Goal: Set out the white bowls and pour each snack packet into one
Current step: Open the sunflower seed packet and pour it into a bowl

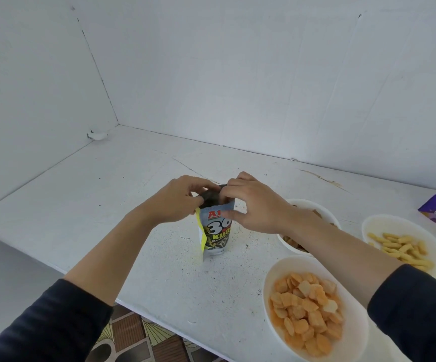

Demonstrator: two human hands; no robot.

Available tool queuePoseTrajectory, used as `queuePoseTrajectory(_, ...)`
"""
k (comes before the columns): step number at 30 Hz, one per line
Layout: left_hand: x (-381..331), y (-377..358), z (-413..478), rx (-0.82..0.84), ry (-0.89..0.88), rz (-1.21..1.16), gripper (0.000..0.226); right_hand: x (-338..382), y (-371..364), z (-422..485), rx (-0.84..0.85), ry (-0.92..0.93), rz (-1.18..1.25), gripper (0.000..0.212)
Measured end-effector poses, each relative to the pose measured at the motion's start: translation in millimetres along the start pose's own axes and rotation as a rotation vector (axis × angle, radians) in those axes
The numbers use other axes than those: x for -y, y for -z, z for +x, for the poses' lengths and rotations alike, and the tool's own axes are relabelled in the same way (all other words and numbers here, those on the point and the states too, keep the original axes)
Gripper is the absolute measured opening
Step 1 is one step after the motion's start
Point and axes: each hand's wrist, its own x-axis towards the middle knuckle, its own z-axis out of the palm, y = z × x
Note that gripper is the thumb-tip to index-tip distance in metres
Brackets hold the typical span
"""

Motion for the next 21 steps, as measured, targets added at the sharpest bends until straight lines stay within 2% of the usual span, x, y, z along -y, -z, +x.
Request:
queuePoseTrajectory(3, -3.1, -1.0, -1.2, 0.027, -0.032, -0.021, 0.051, 0.2, -2.1, 3.2, 0.058, 0.012, -0.033, 0.016)
queuePoseTrajectory(9, 0.1, -0.6, 3.2, -0.109, 0.045, 0.040, 0.047, 1.9, 1.3, 8.7, 0.134, 0.016, 0.035, 0.013)
queuePoseTrajectory(12, 0.8, -1.6, 2.5, -0.158, 0.048, 0.039, 0.045, 4.2, 5.3, 12.3, 0.135, 0.056, -0.056, 0.016)
queuePoseTrajectory(15, 7.1, -1.2, 2.9, -0.168, 0.020, -0.053, 0.041, 5.6, 7.1, 9.8, 0.122, 0.040, -0.079, 0.016)
queuePoseTrajectory(19, 13.0, -5.9, -4.7, -0.127, 0.066, -0.300, 0.019, 4.7, 3.0, 6.6, 0.007, 0.017, -0.129, 0.019)
queuePoseTrajectory(21, 17.8, -6.2, -11.0, -0.091, 0.101, -0.474, 0.034, 4.5, 1.1, 8.0, -0.107, 0.000, -0.117, 0.020)
